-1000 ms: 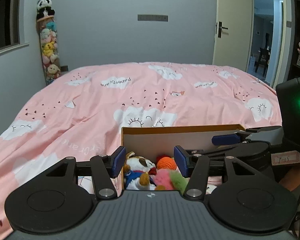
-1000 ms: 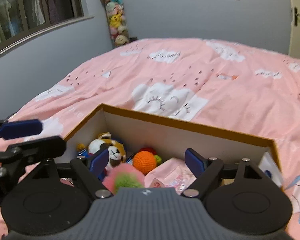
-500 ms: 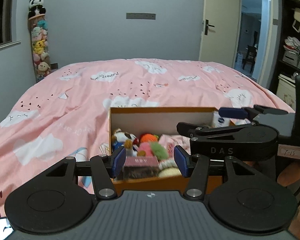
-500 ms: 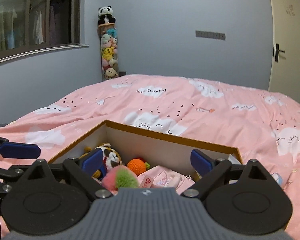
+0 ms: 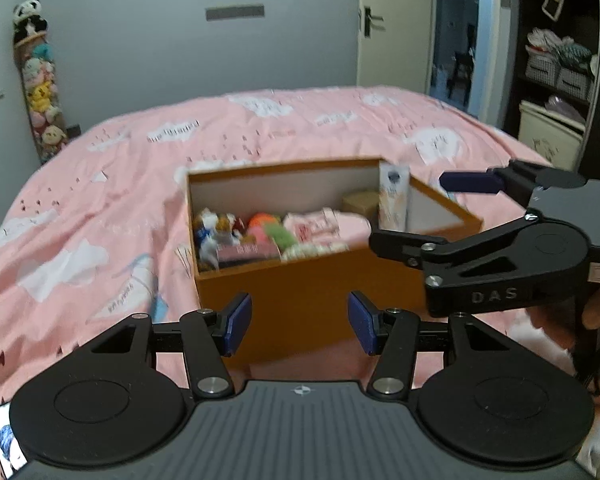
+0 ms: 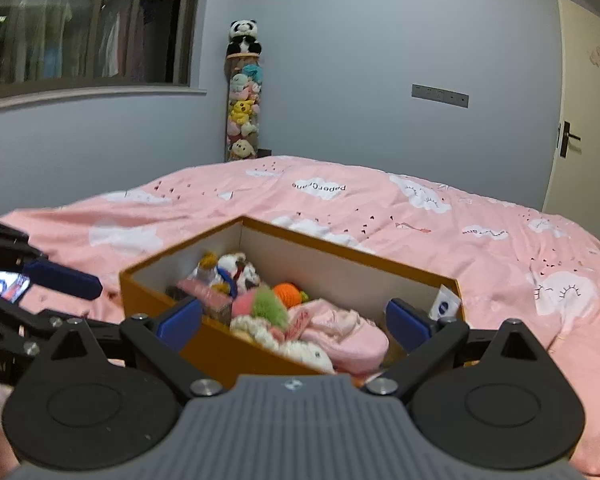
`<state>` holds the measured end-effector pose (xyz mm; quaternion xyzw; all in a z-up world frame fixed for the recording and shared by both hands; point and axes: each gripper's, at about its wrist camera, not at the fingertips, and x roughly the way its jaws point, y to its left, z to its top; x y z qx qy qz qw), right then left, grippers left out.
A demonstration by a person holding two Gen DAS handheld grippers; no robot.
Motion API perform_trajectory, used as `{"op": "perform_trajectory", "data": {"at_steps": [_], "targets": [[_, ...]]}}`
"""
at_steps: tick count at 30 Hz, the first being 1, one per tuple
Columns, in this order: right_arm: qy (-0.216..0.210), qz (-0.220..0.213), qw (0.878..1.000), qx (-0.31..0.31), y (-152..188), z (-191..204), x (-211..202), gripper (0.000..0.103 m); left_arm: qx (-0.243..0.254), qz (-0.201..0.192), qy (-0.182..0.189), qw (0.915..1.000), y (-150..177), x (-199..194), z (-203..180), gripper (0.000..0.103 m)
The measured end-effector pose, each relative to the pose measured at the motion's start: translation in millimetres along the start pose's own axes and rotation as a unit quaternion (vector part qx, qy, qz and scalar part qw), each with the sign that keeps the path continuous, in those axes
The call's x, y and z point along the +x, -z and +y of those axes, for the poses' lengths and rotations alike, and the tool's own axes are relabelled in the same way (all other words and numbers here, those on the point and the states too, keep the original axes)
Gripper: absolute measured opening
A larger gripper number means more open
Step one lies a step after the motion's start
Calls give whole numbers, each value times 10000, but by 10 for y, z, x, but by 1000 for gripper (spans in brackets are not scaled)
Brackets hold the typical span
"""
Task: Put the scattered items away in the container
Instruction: 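Withdraw both grippers from the box toward the grey box and white case, then grasp the dark grey box with the left gripper while the right grasps the white case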
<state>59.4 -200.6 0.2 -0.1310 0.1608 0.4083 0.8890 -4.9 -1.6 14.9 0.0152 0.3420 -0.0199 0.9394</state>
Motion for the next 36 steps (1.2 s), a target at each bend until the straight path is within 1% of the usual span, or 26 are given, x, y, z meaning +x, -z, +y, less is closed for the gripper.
{"op": "perform_trajectory", "data": {"at_steps": [3,7,10,11,12,15,18,21,25,27,33,36], "targets": [[-65,153,9993,-329,128,74,-73,99,125,220,26,9997,63,60,-33,62],[-499,493,9952,-682,311,154,-112,99,303,419,77,9986,144,103,-70,62],[-796,838,9901,-793,406,212,-65,98,496,616,120,9968,208,142,-101,62],[-891,984,9879,-805,436,231,-27,96,545,678,108,9961,226,157,-106,62],[-957,1099,9858,-832,465,253,6,90,590,762,78,9953,251,180,-105,62],[-1071,1480,9782,-983,556,327,114,77,639,1005,51,9929,327,243,-88,62],[-1170,1802,9720,-955,631,348,210,70,600,1174,110,9912,400,299,-43,62],[-1256,2043,9665,-912,672,352,291,70,571,1359,164,9889,452,354,-9,62],[-1491,2399,9541,-994,730,429,409,69,667,1499,120,9864,500,387,15,62],[-1690,2559,9464,-1016,751,462,456,65,668,1534,115,9858,505,395,28,62],[-2035,2825,9293,-1230,800,534,530,64,716,1638,194,9837,514,416,23,62],[-2115,2904,9243,-1287,816,554,577,64,843,1676,293,9818,530,412,-16,62]]}}
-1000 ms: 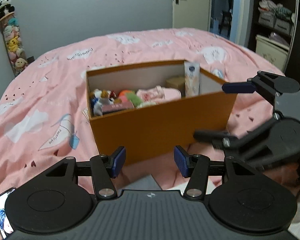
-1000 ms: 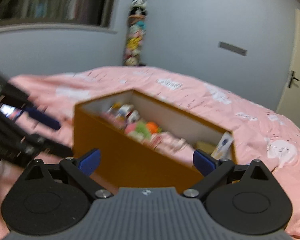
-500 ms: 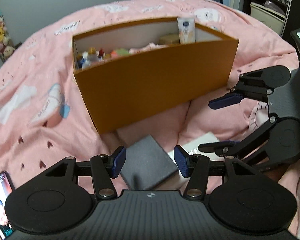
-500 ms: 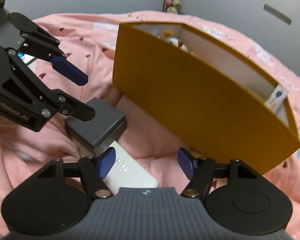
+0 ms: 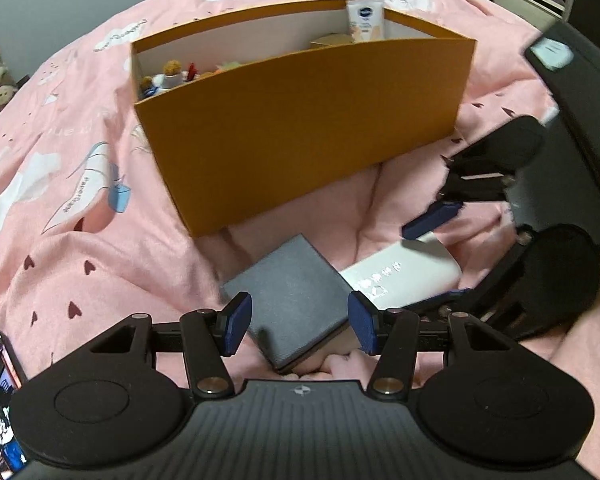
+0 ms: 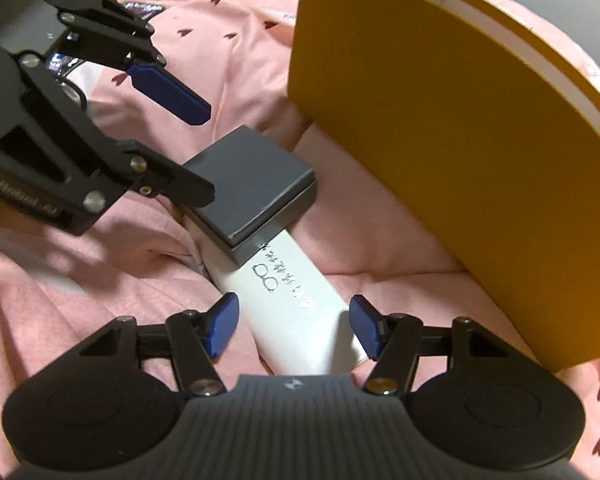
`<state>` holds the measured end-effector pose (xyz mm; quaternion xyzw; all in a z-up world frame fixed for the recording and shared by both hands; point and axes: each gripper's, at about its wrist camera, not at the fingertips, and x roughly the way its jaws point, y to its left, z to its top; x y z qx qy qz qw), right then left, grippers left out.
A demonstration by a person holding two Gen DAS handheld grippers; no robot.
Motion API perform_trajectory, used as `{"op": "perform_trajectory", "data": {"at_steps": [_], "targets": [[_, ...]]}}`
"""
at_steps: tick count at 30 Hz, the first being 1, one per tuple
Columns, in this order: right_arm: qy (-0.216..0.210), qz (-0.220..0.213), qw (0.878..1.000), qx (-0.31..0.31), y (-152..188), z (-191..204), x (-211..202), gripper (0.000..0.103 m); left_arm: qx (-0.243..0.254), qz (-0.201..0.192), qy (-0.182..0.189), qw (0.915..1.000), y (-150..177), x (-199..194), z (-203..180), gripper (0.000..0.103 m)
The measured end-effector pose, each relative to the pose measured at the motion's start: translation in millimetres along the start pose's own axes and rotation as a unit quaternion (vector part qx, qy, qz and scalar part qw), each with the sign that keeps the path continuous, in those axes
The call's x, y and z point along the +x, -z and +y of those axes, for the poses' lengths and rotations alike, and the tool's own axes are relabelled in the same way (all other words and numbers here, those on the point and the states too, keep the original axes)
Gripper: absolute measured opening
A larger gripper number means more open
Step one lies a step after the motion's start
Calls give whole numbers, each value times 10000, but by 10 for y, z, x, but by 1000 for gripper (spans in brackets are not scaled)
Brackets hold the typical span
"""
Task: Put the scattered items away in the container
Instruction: 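Grasp the dark grey box with the left gripper while the right grasps the white case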
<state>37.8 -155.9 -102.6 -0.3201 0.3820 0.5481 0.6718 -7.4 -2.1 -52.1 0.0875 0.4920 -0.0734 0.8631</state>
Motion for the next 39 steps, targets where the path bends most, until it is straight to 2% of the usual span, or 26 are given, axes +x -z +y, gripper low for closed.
{"op": "perform_trajectory", "data": {"at_steps": [4,8,12,15,21,28,30,34,39], "targets": [[6,-77,10000,60,-2,-17,-23,63,274,79,-2,9996,33,35,-73,64],[-67,-95,9997,199,-28,-61,-33,49,578,123,-61,9982,72,80,-153,64],[-22,-117,9999,79,-70,-13,-15,42,759,150,-78,9970,105,109,-176,65],[-63,-161,9999,16,-116,15,-7,41,848,204,-202,9960,128,150,-171,67],[-38,-222,9997,-69,-198,63,39,34,849,211,-211,9959,142,191,-137,69],[-102,-459,9988,126,-280,25,45,31,740,242,-285,9966,140,238,-90,70],[-237,-513,9982,201,-289,20,36,25,784,230,-307,9962,140,237,-100,70],[-362,-702,9966,216,-313,43,-4,25,785,232,-329,9961,134,249,-95,70],[-509,-931,9936,380,-346,28,-55,25,745,254,-552,9954,119,279,-75,71]]}}
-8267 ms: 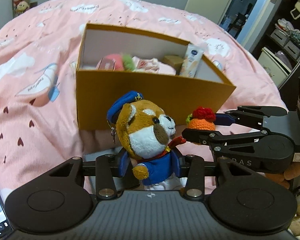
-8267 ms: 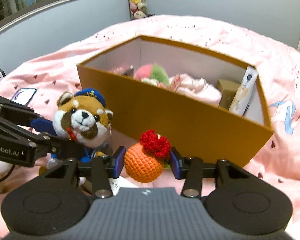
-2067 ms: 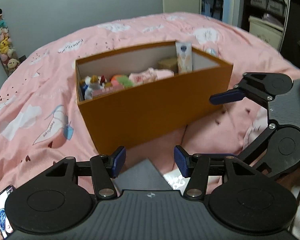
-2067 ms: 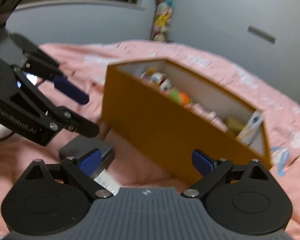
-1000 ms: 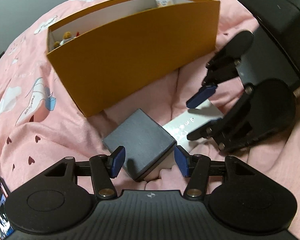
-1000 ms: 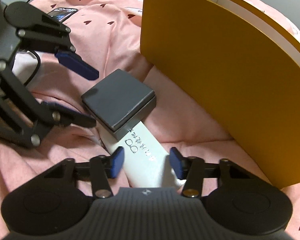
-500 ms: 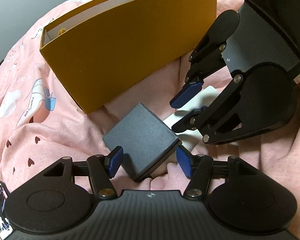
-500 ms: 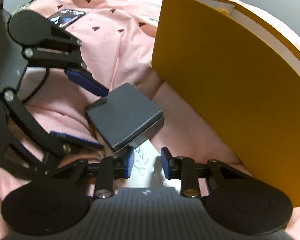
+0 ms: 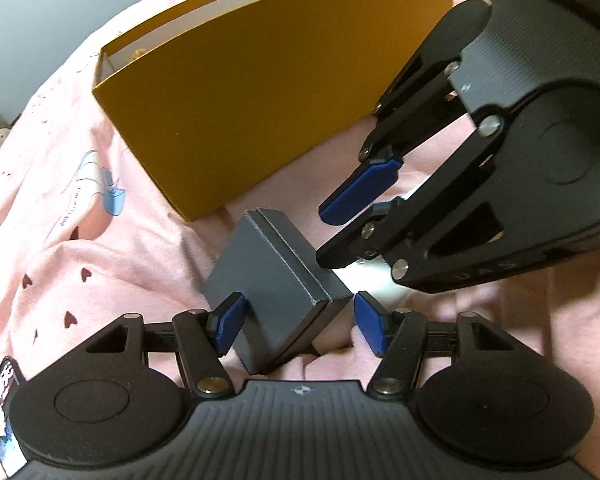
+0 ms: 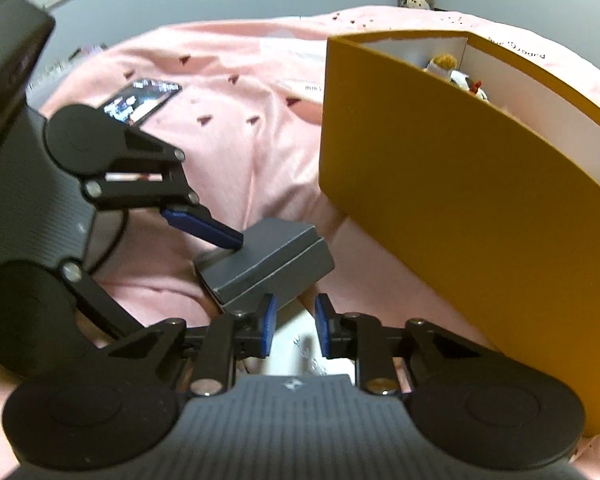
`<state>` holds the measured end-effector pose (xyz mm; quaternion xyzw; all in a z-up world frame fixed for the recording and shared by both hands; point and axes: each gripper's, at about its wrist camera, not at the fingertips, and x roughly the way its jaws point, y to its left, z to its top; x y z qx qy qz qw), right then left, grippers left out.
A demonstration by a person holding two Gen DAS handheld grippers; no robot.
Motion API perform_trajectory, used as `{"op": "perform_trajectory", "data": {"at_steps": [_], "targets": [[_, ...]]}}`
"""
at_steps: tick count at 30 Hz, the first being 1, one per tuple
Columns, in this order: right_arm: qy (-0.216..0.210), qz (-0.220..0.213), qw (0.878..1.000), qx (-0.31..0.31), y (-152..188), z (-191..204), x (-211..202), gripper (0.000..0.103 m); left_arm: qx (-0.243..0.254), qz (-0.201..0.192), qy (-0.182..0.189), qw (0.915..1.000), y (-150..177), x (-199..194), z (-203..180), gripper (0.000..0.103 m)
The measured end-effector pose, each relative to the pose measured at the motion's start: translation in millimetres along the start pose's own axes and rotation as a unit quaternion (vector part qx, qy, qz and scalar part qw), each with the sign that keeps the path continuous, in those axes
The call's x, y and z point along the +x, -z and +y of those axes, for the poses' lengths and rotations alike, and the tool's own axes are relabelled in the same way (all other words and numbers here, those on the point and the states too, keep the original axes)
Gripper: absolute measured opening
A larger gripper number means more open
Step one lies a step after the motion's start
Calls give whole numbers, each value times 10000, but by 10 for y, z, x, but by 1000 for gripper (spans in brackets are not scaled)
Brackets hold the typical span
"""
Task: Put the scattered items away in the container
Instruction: 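Grasp the dark grey box with the left gripper while the right grasps the white case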
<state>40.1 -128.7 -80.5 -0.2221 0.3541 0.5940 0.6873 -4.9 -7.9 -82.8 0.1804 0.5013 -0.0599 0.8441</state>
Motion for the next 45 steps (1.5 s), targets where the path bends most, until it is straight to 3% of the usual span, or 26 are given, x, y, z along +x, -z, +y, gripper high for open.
{"op": "perform_trajectory", "data": {"at_steps": [6,13,19,32,37,45], "targets": [[43,-98,9999,-38,-30,33,-3,25,164,-49,-199,9997,-21,-15,-30,70],[260,-85,9996,-35,4,16,-40,26,305,-131,-442,9985,-47,-48,-21,57],[484,263,9983,-193,77,-27,-4,27,135,-218,-396,9989,-67,-47,62,51],[235,997,9918,-767,167,-26,121,47,-976,-455,-19,9942,-206,-132,393,43],[108,1143,9880,-1036,130,2,241,53,-998,-446,8,9940,-118,-268,425,43],[19,1417,9833,-1145,166,20,461,74,-973,-437,-7,9943,-101,-280,374,43]]}}
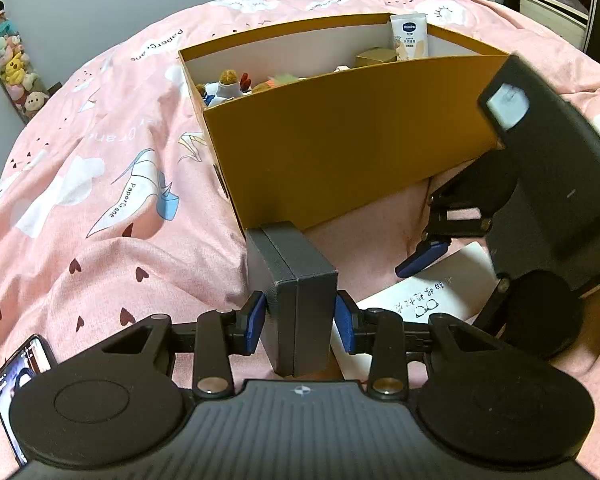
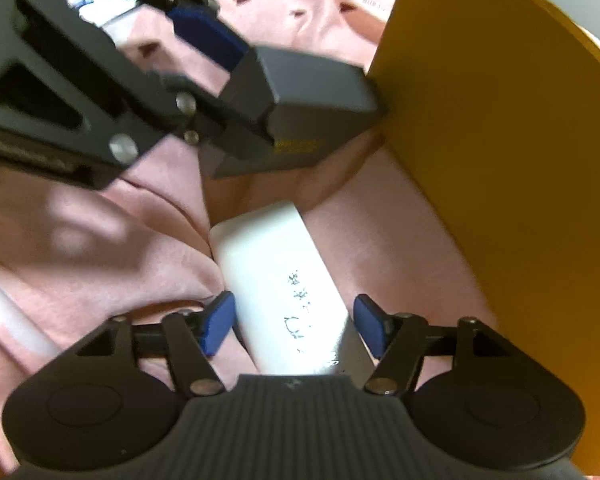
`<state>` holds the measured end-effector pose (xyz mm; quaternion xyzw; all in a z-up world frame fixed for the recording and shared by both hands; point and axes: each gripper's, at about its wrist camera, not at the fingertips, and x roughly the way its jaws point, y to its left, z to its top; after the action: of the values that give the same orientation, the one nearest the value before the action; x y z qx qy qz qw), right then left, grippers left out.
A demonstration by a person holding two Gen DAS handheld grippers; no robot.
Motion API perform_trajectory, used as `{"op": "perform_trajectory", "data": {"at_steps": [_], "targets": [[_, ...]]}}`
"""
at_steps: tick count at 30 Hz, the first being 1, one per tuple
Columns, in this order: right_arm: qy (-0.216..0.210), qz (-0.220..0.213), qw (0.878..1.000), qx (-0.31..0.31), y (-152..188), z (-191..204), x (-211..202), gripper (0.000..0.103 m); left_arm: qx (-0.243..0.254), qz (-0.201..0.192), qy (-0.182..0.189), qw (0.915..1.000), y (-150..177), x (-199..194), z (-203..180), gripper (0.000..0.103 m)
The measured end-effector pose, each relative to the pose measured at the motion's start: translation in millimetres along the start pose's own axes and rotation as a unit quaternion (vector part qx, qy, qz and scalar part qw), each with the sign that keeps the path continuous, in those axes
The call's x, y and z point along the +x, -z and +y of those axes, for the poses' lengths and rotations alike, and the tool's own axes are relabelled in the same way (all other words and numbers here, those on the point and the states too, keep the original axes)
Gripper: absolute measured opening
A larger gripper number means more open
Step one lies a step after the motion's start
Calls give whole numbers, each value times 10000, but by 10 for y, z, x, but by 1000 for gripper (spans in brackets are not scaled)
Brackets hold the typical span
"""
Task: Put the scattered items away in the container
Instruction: 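Grasp the dark grey box with the left gripper while the right grasps the white case, then lift the grey box and white case and carry both over the box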
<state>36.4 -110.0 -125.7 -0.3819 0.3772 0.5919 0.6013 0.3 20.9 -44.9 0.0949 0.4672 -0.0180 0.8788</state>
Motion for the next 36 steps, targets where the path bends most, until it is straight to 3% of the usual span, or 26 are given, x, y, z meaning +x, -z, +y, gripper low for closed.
{"op": "perform_trajectory", "data": {"at_steps": [4,9,14,18,20,28,30,34,36], "targets": [[53,112,9998,181,37,-18,102,77,29,2,-20,10000,1,5,-10,43],[314,-37,9990,322,102,-23,-8,73,-11,-20,-12,10000,2,4,0,43],[603,-209,9942,864,208,-176,-184,71,-4,-40,-6,10000,3,-1,-16,43],[766,-369,9856,1463,332,-393,-368,67,-55,-78,232,9997,-2,-13,-41,41],[633,-419,9824,1704,404,-482,-436,68,-68,-91,400,9991,-4,-12,-72,40],[856,-529,9798,1726,468,-430,-558,69,-20,65,490,9988,18,80,-178,39],[883,-590,9793,1726,470,-433,-625,61,-41,79,520,9986,22,84,-174,39],[994,-705,9768,1760,383,-417,-699,59,-128,177,532,9983,32,129,-165,39],[1513,-676,9703,1761,361,-439,-708,40,-166,187,510,9984,42,158,-165,39]]}}
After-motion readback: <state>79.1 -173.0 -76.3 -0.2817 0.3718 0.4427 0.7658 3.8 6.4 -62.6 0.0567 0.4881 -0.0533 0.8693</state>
